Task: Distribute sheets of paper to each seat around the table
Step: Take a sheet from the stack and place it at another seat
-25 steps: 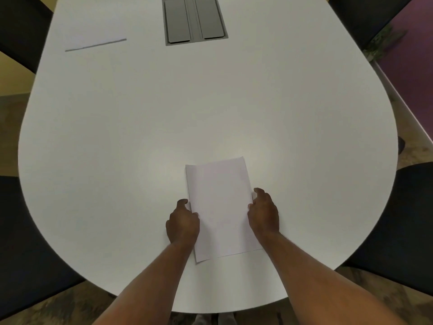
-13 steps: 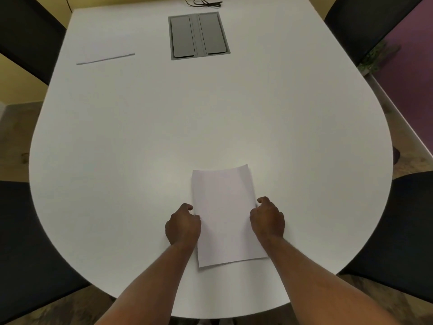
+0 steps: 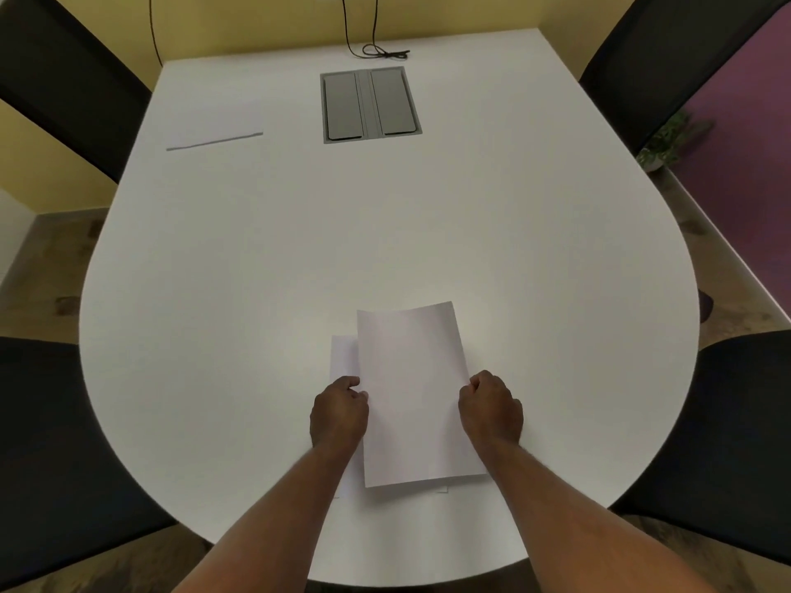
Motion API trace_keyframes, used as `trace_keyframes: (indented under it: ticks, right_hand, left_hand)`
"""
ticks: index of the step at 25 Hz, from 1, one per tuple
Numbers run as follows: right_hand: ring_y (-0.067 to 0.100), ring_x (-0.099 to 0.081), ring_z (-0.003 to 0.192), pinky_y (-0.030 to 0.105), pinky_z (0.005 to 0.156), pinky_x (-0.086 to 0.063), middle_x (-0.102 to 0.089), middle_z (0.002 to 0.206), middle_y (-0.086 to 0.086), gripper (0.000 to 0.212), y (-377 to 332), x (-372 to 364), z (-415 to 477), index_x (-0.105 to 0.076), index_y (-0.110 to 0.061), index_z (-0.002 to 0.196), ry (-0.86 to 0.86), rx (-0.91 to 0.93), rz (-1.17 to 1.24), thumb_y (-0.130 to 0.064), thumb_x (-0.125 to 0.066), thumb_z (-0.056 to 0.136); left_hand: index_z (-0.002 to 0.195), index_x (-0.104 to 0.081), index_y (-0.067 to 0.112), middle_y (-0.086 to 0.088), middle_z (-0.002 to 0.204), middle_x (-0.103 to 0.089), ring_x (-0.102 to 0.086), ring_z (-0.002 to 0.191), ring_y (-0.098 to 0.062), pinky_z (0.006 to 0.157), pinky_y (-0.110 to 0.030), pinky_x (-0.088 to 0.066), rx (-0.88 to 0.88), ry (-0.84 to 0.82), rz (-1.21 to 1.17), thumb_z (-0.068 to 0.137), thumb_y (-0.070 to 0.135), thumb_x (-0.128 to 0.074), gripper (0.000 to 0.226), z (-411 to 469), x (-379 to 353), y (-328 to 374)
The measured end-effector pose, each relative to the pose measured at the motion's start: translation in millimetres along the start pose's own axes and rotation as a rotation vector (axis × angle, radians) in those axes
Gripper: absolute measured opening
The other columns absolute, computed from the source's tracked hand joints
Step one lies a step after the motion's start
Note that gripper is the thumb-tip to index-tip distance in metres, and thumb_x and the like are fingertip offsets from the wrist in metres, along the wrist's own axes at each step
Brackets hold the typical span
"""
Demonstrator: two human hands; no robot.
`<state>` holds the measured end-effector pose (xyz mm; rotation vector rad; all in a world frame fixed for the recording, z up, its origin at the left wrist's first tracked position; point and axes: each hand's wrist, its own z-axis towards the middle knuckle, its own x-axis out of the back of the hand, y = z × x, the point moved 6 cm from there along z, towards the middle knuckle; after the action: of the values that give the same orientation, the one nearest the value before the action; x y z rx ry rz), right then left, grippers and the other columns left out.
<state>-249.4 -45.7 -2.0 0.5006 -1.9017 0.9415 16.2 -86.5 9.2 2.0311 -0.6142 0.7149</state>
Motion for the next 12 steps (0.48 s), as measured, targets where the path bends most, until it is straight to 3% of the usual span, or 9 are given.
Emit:
trace_keyframes:
  ticks: [5, 12]
  right_hand:
    - [0.022, -0.051, 0.071, 0.037, 0.08, -0.048, -0.07, 0.09, -0.002, 0.012, -27.1, 33.1, -13.9, -0.063, -0.02, 0.092, 0.05, 0.037, 0.154, -0.017, -0.052, 0.089]
    - [0.022, -0.058, 0.07, 0.038, 0.085, -0.051, -0.06, 0.069, -0.016, 0.022, -87.5, 66.3, -52.0, -0.059, -0.024, 0.11, 0.073, 0.162, 0.294, -0.017, -0.056, 0.089]
  left_hand:
    - [0.118, -0.067, 0.026, 0.005, 0.098, -0.07, -0.064, 0.091, -0.021, 0.078, -0.028, -0.044, -0.052, 0.069, -0.024, 0.089, 0.024, -0.062, 0.03, -12.2, 37.1, 22.6]
    - [0.117, -0.066, 0.027, 0.01, 0.087, -0.066, -0.064, 0.087, -0.021, 0.075, -0.029, -0.044, -0.109, 0.183, -0.051, 0.089, 0.025, -0.061, 0.029, -30.8, 120.9, 37.6]
